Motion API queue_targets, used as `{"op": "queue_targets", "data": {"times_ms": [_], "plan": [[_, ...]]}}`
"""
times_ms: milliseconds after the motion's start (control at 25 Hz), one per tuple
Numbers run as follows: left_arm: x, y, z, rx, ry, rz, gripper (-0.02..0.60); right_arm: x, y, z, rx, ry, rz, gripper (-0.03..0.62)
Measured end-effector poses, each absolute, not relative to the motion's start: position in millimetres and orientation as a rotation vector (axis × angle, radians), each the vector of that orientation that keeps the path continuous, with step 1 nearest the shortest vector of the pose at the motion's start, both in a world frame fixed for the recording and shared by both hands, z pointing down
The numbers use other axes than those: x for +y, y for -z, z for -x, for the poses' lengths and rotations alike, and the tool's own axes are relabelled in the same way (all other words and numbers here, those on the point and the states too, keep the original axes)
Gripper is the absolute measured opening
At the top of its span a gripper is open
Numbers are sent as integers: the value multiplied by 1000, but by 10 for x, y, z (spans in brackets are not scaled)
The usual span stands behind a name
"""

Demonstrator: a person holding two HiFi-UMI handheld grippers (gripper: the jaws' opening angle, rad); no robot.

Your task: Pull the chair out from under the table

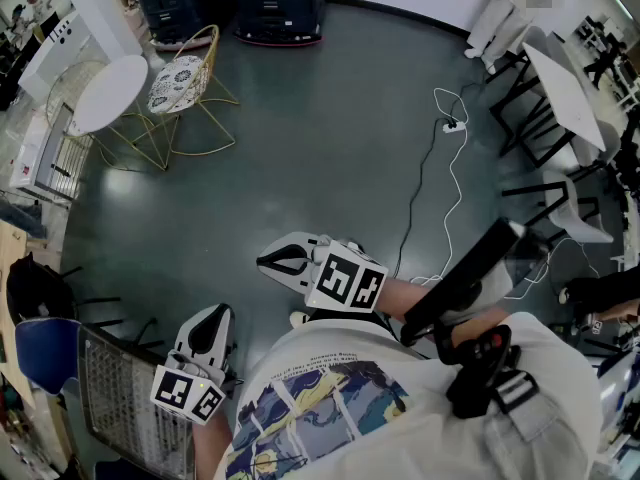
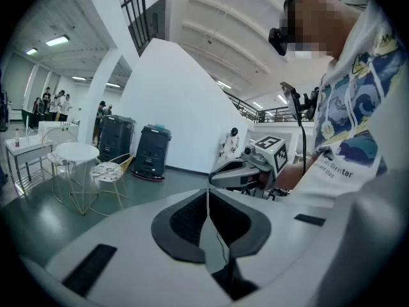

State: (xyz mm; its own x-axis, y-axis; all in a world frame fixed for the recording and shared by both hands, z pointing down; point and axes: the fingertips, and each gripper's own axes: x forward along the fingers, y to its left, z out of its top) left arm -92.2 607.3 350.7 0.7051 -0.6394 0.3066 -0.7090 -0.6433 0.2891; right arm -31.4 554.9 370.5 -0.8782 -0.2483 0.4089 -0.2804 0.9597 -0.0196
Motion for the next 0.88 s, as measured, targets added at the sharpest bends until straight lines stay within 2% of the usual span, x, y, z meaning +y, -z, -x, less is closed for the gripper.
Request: {"op": "queue_targets", "data": {"times_ms": [480,600,680,880], "plan": [[5608,-3463,362,-1017,-261,-2530,18,5187,-3657,-262,-2719,-160,-371,15],[5154,-3488,330,-1054,-267,-2535,18,4740,-3731,-273,-2744,-175,-356,100],[4841,-3443,268,-1079,-268,-2538,18,4424,-3679,-310,-2783,-182,-344,127],[4157,-3279,95,-1135,-266,-2530,18,3727,-3521,-425,-2844,-163,-299,130]]}}
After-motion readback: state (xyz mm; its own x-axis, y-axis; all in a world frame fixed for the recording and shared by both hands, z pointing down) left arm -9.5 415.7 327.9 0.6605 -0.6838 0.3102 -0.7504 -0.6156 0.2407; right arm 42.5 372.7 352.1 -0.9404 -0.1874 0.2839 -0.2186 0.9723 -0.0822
